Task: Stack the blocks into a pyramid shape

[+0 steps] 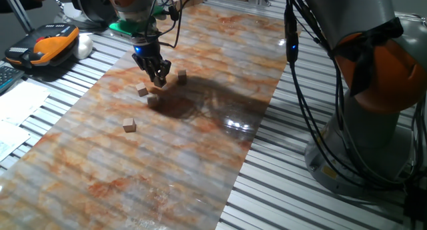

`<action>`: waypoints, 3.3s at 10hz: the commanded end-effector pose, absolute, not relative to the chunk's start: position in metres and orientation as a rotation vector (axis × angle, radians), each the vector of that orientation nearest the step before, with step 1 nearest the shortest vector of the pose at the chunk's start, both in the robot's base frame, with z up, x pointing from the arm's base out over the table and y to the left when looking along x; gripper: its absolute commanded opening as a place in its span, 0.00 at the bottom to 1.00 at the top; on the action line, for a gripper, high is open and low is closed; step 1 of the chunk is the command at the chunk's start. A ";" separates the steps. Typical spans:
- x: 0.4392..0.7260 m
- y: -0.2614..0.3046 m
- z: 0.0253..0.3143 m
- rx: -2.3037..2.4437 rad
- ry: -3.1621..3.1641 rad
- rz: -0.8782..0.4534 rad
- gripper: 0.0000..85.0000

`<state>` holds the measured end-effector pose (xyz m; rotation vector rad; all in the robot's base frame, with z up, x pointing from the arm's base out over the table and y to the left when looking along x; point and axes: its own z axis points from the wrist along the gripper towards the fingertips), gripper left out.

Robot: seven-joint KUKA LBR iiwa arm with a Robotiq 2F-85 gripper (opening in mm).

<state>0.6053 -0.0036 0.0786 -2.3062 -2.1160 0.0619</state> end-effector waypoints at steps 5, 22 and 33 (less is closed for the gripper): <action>0.605 -0.002 0.079 -2.316 -2.105 0.088 0.00; 0.606 -0.001 0.078 -2.216 -2.228 0.102 0.00; 0.613 -0.002 0.081 -2.176 -2.276 0.057 0.00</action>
